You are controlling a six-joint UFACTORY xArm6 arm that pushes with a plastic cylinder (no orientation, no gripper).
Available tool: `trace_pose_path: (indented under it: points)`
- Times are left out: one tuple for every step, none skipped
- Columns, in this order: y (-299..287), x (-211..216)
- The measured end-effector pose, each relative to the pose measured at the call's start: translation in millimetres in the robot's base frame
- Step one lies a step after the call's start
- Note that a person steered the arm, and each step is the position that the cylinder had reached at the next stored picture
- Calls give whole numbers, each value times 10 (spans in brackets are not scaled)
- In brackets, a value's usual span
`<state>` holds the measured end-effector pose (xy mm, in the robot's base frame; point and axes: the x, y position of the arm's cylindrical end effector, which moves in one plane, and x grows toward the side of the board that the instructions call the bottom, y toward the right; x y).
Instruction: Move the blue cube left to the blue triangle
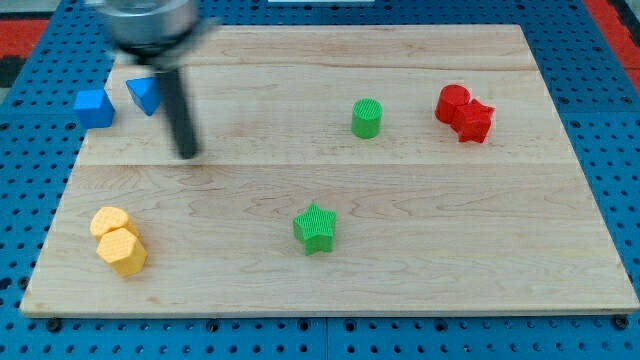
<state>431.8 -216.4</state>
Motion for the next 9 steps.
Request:
trace_pose_path:
  points:
    - [-875,82]
    - [-875,82]
    - [-881,-286]
    - [-886,-447]
    - [-886,-553]
    - [-886,-598]
    - [-849,-688]
    - [-372,-832]
    - [-134,-750]
